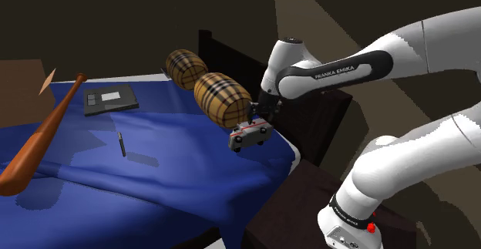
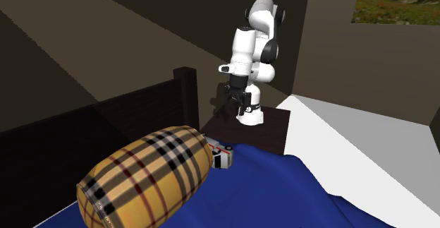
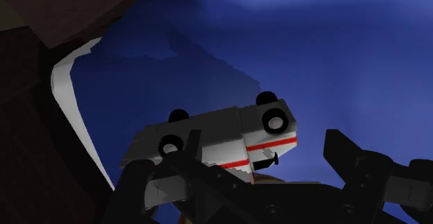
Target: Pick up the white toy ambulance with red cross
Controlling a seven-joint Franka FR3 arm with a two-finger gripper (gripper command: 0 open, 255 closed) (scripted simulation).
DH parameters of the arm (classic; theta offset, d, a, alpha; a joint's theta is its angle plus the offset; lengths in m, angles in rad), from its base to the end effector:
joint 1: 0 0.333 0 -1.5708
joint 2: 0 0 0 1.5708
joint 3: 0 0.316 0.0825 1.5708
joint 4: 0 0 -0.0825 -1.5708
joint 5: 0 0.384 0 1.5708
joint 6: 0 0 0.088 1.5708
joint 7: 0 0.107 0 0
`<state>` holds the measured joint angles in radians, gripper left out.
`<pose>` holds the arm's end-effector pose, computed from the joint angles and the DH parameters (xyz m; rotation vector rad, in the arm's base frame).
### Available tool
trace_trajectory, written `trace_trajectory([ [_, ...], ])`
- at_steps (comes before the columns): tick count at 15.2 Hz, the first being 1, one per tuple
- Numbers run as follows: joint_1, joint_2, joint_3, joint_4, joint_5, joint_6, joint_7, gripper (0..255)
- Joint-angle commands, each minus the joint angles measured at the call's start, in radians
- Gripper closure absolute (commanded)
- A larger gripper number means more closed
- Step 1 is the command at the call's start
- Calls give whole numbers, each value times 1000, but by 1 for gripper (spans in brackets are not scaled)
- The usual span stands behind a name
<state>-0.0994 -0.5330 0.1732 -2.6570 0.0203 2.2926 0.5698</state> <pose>0.3850 0.0276 0.4219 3.0048 -0.8069 0.2751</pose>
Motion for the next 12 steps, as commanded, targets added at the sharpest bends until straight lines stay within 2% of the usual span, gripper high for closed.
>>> trace_trajectory([
  [1, -13, 69, 25, -8, 4, 103, 64, 0],
  [6, -76, 276, 80, 8, -35, 345, 221, 0],
  [9, -129, 412, 115, 43, -116, 474, 353, 0],
  [12, -148, 470, 123, 49, -175, 530, 414, 0],
])
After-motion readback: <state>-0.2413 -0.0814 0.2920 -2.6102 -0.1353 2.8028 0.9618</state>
